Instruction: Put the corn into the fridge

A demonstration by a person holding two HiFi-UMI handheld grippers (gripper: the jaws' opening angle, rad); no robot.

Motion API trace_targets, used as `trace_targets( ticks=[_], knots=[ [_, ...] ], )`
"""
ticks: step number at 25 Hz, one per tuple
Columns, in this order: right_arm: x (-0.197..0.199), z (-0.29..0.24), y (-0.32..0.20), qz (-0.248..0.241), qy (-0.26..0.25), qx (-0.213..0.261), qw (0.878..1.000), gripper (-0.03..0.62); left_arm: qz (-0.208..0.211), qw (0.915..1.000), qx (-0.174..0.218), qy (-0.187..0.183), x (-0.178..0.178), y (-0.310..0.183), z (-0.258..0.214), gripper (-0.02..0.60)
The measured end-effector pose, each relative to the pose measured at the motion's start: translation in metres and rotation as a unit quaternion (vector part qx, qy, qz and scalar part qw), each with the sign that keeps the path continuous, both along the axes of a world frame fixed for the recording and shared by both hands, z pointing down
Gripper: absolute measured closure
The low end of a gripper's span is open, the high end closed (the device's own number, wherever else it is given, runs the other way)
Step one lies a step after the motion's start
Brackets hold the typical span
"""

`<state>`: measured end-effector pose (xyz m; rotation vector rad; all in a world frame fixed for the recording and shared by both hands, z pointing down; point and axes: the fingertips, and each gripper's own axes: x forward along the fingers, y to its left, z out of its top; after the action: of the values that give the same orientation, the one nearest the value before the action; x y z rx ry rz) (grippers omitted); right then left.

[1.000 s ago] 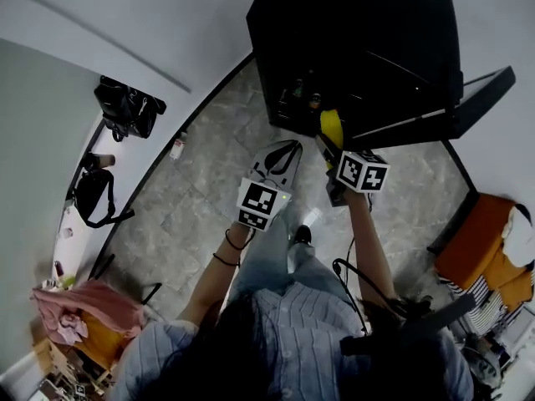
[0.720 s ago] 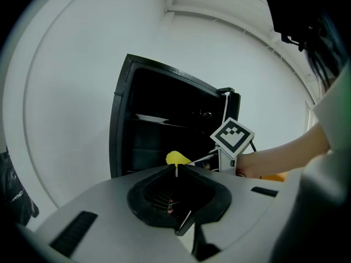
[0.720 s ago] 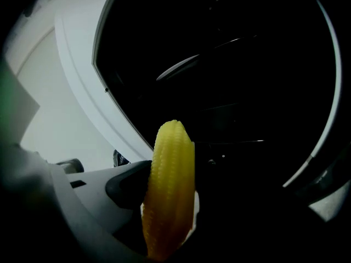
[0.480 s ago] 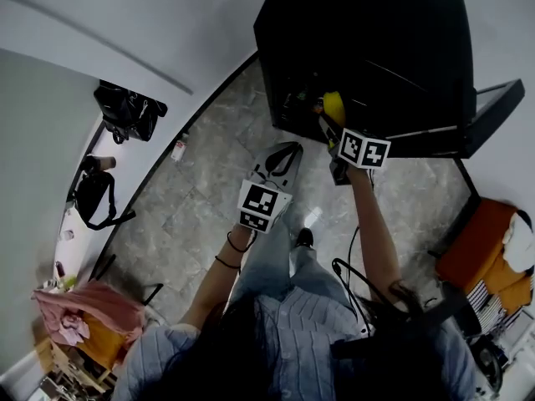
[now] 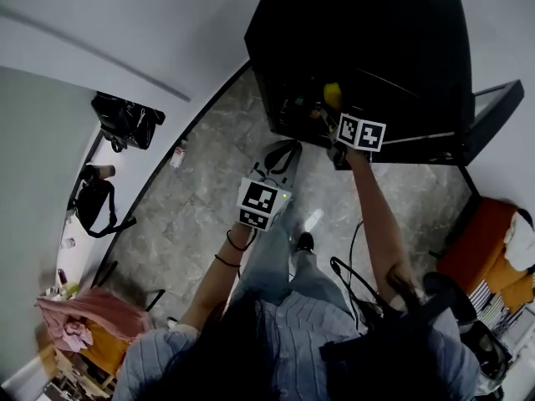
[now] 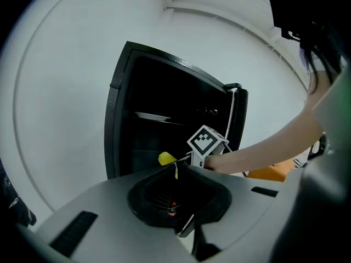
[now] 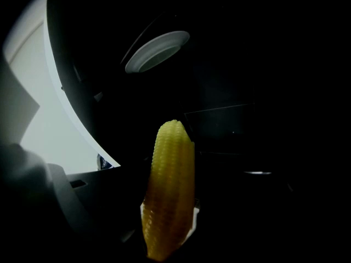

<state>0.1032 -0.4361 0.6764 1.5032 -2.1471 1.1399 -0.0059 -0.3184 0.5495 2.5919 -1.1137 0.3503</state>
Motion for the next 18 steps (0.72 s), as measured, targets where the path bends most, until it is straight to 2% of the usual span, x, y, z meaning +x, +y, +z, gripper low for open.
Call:
trace_targets(
  ticks=[5,9,14,18],
  knots=[
    [0.019,0.008,-0.021,0.002,0.061,0.014,0.998,0.349,0.004,1.0000,-0.003,0.004,0.007,0.000,0.001,0.562],
    [0.029,0.010,-0.037,-0.024,0.123,0.030,0.992,0.349,0.006,0.9999,-0.008,0.002,0.009,0.003,0.007,0.561],
    [0.032,0.016,-0.047,-0.086,0.208,0.049,0.973,0.349,0.007,0.9999,-0.015,0.000,0.009,0.006,0.012,0.562],
    [0.021,0.024,-0.049,-0.146,0.247,0.057,0.956,0.349,0.003,0.9998,-0.020,-0.004,0.004,0.004,0.017,0.562]
  ],
)
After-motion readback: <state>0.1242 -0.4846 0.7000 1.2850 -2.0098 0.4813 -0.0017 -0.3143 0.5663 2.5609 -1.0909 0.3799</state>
